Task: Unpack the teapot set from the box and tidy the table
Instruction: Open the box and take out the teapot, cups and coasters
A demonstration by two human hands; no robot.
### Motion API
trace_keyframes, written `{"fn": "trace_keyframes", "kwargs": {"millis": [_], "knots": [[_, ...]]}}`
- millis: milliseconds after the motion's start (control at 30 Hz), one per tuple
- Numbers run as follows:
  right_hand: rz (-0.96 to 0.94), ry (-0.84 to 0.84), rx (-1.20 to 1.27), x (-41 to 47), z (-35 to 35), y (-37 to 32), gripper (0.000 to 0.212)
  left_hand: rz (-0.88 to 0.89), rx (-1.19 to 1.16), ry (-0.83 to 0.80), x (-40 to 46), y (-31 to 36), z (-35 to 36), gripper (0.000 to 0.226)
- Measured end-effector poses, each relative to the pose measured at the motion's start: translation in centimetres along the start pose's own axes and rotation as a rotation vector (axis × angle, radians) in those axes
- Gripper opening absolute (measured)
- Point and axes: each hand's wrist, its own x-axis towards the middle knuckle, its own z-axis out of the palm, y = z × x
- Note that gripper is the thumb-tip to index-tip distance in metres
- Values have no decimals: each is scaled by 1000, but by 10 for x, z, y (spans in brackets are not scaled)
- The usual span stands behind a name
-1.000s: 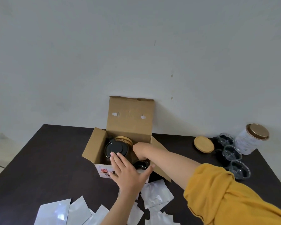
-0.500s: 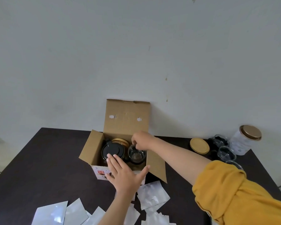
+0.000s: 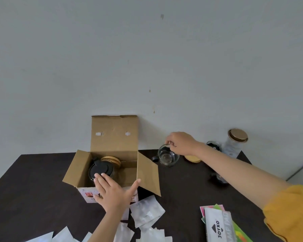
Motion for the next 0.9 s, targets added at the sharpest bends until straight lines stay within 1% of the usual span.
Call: {"fn": "trace_keyframes", "kwargs": {"millis": [167,267,333,533,667,800,900], "knots": [[197,-41,-87,-64,-2,91,30,-19,11,22,-2,4,0,143],[323,-24,-124,-97,-2,142,28,-21,18,44,-3,6,2,145],[419,-10,-117,-115,-1,173,31,-30,19,44,-2,6,3,142],[632,117,-46,-154,10,251,41,-50,28,66,-3,9,5,137],[687,140,-13,-160,22,282,41,-43,57,69,0,6,8,140],[673,94,3,-154,40,300,33,-46,65,68,-2,8,10,146],[649,49,35,-149,57,308,31,-54,89,61,-1,9,10,147]]}}
